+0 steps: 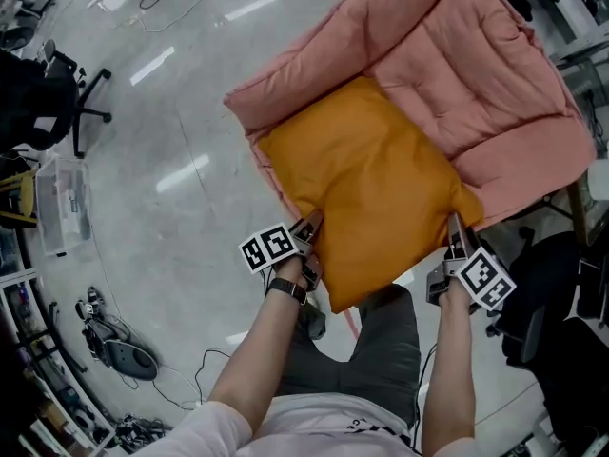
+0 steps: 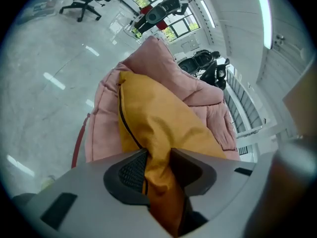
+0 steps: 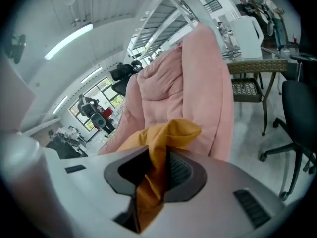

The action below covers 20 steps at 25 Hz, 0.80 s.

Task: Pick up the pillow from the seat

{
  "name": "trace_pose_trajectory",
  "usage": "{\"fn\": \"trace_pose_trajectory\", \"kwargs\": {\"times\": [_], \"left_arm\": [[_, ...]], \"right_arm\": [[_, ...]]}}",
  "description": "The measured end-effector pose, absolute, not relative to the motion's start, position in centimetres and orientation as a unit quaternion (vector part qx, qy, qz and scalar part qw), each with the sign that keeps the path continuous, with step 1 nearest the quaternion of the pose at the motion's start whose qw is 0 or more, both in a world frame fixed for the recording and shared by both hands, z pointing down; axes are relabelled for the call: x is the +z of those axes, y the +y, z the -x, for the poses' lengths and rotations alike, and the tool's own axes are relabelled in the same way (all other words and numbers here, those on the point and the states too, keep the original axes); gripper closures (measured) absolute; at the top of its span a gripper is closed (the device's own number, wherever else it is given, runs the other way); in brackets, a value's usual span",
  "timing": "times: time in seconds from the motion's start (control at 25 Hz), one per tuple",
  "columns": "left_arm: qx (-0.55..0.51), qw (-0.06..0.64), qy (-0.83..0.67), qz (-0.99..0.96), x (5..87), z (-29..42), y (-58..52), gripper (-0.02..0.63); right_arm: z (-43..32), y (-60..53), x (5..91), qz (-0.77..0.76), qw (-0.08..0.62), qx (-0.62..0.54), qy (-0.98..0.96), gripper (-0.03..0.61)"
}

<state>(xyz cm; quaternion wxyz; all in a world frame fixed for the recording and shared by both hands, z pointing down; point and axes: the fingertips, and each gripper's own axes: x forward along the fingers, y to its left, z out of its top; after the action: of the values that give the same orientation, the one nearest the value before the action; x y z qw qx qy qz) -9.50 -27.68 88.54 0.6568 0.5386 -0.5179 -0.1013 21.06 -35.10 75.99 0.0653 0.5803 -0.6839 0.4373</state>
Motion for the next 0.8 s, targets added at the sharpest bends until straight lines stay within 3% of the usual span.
{"fn": "trace_pose_trajectory", "kwargs": {"times": [0.2, 0.8], "left_arm": [[-0.097, 0.630, -0.531, -0.558, 86.1, 10.4, -27.8, 0.543], [-0.079, 0.571, -0.524, -0.627, 72.4, 10.8, -26.9, 0.575]], "right_arm": [[-19.6, -35.0, 73.9, -0.565, 0.102, 0.379, -0.726, 0.511], [-18.9, -33.2, 60.6, -0.558, 0.066, 0.304, -0.770, 0.522]]}}
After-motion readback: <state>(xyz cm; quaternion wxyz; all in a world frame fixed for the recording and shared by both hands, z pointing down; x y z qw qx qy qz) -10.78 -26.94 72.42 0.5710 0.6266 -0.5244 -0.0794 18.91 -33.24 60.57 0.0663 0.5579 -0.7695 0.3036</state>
